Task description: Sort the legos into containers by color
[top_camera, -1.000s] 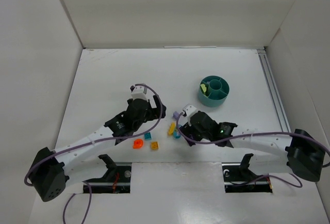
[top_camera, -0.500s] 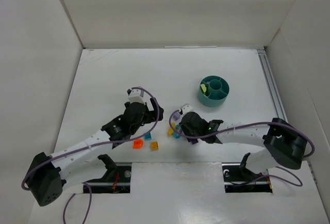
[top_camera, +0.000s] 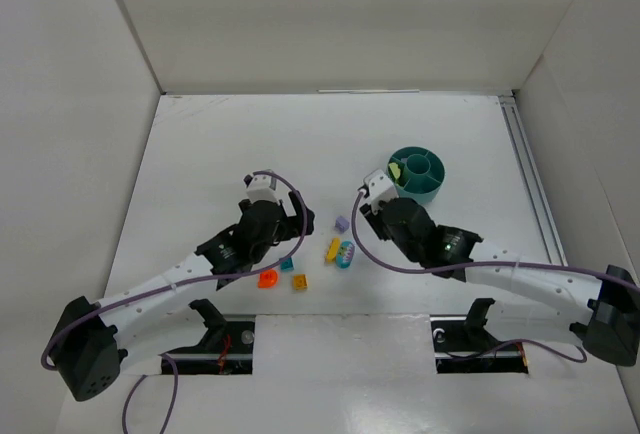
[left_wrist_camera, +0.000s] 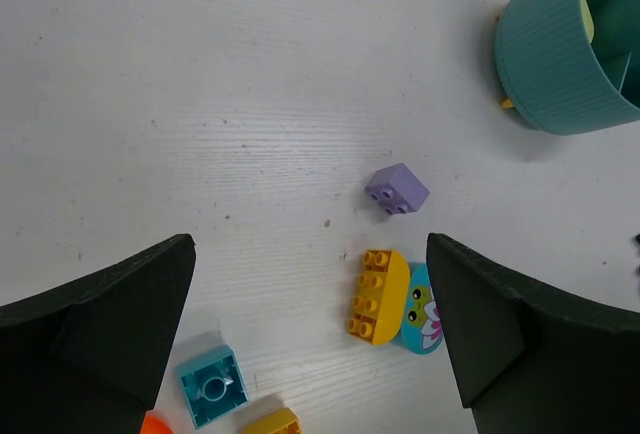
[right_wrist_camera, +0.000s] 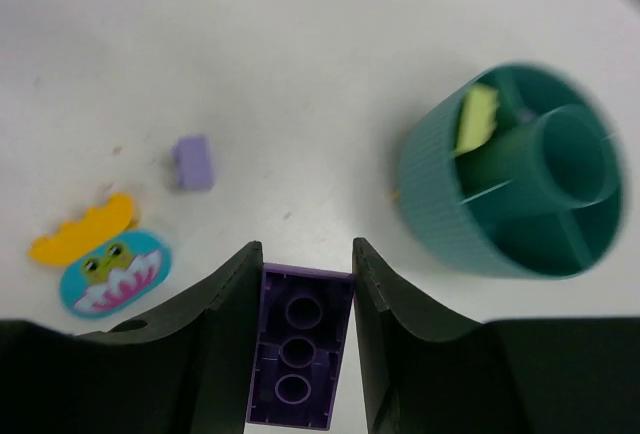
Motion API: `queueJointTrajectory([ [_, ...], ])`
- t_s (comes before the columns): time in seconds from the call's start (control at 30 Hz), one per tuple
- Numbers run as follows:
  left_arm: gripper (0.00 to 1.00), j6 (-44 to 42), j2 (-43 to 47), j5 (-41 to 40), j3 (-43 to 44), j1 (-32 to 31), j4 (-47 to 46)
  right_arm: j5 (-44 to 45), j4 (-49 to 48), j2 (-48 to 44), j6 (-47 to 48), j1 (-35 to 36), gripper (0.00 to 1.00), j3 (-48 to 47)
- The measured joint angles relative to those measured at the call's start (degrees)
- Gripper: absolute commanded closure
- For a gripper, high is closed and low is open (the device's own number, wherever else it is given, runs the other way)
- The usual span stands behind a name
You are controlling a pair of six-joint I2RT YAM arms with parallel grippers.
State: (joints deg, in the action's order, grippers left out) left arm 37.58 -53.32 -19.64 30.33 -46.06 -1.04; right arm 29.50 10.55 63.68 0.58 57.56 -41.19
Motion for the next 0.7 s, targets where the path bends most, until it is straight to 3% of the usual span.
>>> queueJointTrajectory([
  [0.1,0.0,0.0,-1.4,-0.2,0.0,0.0,0.0,1.7,-2.7,-1.6,8.0,-3.5,0.72,-3.1],
  [0.2,0.0,-0.3,-3.9,-0.2,0.6,0.0,0.2,-2.3,-8.4,-1.7,17.9,-12.9,0.72,-4.5],
  [0.3,0.0,-1.0,-6.8,-0.1,2.5,0.1,0.5,-14.5,-11.8,0.5,28.1,-23.7,0.73,-6.5],
  [0.47,0.0,-2.2,-9.9,0.8,6.2,0.9,0.4,-42.2,-14.8,11.1,44.1,-38.2,0.71,-13.9],
  [0.57,0.0,-2.4,-11.2,1.3,7.3,2.1,0.3,-60.6,-15.3,19.9,50.8,-44.8,0.71,-19.2],
  [0.7,0.0,-2.8,-12.4,2.2,7.8,4.0,0.3,-76.0,-15.2,28.8,55.3,-50.1,0.7,-23.5],
])
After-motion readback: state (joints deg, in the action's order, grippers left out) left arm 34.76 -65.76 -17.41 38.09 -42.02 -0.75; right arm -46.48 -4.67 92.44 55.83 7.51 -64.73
